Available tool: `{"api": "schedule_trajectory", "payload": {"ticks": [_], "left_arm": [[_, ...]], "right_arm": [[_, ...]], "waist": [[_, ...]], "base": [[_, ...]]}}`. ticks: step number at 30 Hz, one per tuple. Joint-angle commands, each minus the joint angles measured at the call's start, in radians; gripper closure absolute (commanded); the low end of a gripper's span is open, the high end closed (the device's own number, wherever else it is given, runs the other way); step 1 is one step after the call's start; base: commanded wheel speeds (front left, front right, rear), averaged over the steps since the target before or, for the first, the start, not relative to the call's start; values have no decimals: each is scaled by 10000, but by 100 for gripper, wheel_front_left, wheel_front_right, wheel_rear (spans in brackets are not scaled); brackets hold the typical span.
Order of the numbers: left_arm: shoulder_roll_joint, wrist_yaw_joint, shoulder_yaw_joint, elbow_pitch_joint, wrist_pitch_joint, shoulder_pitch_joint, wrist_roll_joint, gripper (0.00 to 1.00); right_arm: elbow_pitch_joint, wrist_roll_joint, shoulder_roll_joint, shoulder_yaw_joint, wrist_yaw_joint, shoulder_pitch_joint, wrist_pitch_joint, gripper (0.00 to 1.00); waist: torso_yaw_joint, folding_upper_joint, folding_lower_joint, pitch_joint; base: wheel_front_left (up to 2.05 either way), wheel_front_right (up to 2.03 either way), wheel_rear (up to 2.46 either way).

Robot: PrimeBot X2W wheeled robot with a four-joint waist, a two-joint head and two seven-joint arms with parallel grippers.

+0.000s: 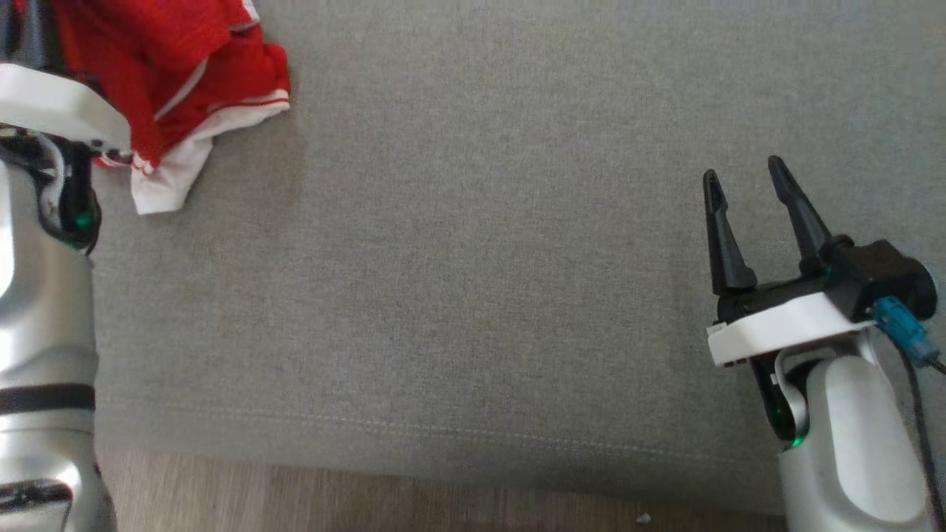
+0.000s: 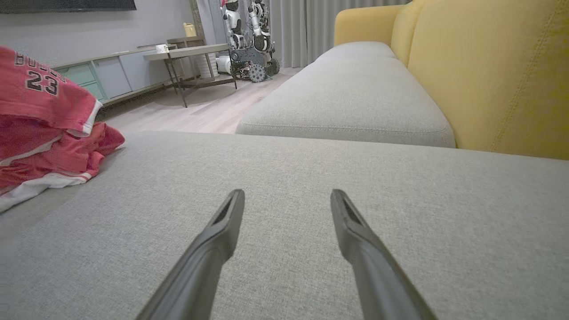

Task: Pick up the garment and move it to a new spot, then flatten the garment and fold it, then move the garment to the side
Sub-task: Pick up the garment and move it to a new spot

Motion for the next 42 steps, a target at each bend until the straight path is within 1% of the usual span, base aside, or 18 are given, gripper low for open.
{"api": "schedule_trajectory", "payload": {"ticks": [1,5,9,15,21,22,24,27,33,38,42], "left_arm": [[632,53,397,-807,-118,102,-62,100],[593,41,439,-1971,-120,495,14,100],[566,4,253,-2798,-115,812,93,100],[397,-53,-229,-3966,537,1187,83,100],[-25,-71,-749,-5229,1403,1517,-83,100],[-25,-71,-749,-5229,1403,1517,-83,100],[-197,-55,-924,-5573,1668,1567,-133,100],[-476,76,-1187,-5919,1997,1566,-108,100],[-1219,397,-1835,-6017,2319,1218,56,100],[-1770,638,-2460,-5262,2236,528,16,100],[-1975,1021,-2969,-4421,1983,-50,-151,100]], "right_arm": [[-178,62,115,263,65,-169,-188,0],[169,220,205,313,65,-141,-413,0],[511,396,276,368,65,-136,-638,0],[928,685,319,435,65,-139,-935,0],[1117,1094,324,610,65,-268,-1139,0],[1117,1094,324,610,65,-268,-1139,0],[1151,1168,325,640,65,-342,-1193,0],[1160,1246,325,683,65,-488,-1264,0],[878,1333,326,762,65,-858,-1372,0],[419,1519,326,816,65,-1055,-1453,0],[145,1665,326,957,65,-1162,-1497,0]], "waist": [[33,0,0,-336],[-3,0,0,-862],[-127,0,0,-1345],[-468,0,0,-1888],[-1027,0,0,-2034],[-1027,0,0,-2034],[-1266,0,0,-1988],[-1676,0,0,-1820],[-2666,0,0,-1194],[-3349,0,0,-717],[-3790,0,0,-475]], "base": [[0,0,0],[0,0,0],[0,0,0],[0,0,0],[0,0,0],[0,0,0],[0,0,0],[0,0,0],[0,0,0],[0,0,0],[0,0,0]]}}
